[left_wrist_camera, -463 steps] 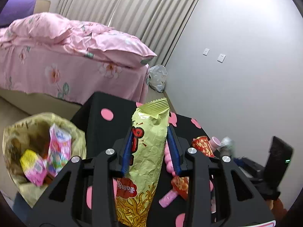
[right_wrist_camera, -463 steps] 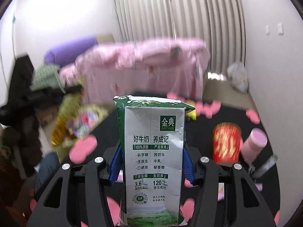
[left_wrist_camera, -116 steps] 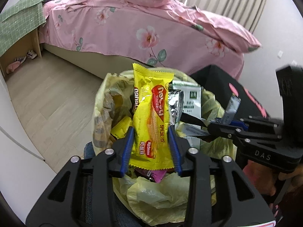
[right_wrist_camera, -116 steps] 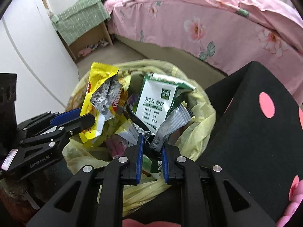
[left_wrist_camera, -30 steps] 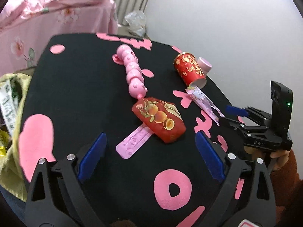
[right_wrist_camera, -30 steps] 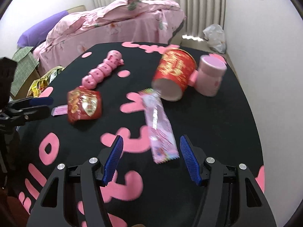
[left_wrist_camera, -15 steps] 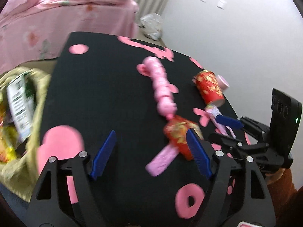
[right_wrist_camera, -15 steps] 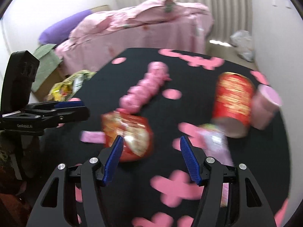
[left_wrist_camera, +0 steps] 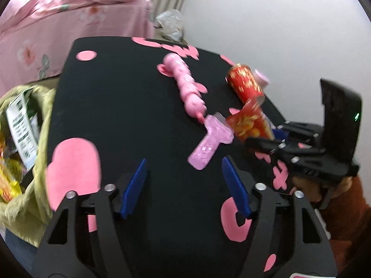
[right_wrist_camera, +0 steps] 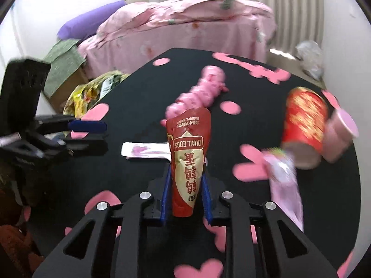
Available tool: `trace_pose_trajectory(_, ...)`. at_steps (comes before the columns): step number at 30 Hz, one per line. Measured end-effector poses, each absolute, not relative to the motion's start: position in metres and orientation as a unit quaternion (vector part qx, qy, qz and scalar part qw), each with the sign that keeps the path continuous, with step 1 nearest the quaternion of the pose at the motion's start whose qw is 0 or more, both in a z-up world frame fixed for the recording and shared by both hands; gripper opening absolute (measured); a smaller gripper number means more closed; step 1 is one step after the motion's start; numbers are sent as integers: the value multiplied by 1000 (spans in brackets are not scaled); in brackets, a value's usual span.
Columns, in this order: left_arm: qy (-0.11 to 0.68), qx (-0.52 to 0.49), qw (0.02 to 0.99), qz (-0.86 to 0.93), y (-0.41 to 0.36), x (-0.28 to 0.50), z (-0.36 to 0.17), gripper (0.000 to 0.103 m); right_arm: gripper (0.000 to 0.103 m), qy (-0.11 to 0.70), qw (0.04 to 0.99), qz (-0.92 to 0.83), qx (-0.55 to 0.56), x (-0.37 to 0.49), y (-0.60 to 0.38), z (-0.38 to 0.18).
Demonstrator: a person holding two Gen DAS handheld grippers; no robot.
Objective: Collect trash
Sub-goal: 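Grasp the red quail egg pouch with the right tool, then grasp the pink spoon-shaped candy pack with the left tool while the right tool holds the pouch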
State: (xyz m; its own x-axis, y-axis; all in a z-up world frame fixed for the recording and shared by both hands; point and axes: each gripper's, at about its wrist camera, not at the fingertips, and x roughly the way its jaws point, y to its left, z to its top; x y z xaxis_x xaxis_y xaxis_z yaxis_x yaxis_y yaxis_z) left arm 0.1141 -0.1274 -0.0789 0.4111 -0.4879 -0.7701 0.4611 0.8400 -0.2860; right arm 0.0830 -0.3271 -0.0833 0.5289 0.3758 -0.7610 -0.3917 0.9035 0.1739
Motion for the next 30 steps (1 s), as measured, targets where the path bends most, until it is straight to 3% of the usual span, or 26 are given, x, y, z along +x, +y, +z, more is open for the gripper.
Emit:
trace_pose_trajectory(6,452,67,839,-295,-174,118,-79,54,23,449,872,186,66,62,-368,-90)
trace_pose_trajectory(7,452,83,838,-293,-182,120,-80,50,23,450,872,183,66,58,-370,-91)
trace_pose_trajectory(10,465,105,833,-280,-196,127,-89,20,23,450,872,179,76,47,-376,-93)
trace_pose_trajectory(11,467,99,834,-277,-194,127,-89,18,23,449,871,180,82,44,-378,-92)
trace_pose_trajectory(18,476,38,844,-245,-145,102,-85,17,24,458,858,221,71,34,-356,-97)
trace_pose_trajectory(20,481,13,846,-229,-128,94,-85,17,48,459,863,206,45,35,-350,-99)
trace_pose_trajectory(24,479,-7,848,-226,-114,81,-81,17,51,456,870,188,4,33,-346,-97)
trace_pose_trajectory(30,464,-17,850,-250,-117,75,-70,36,51,417,888,193,-18,20,-345,-81)
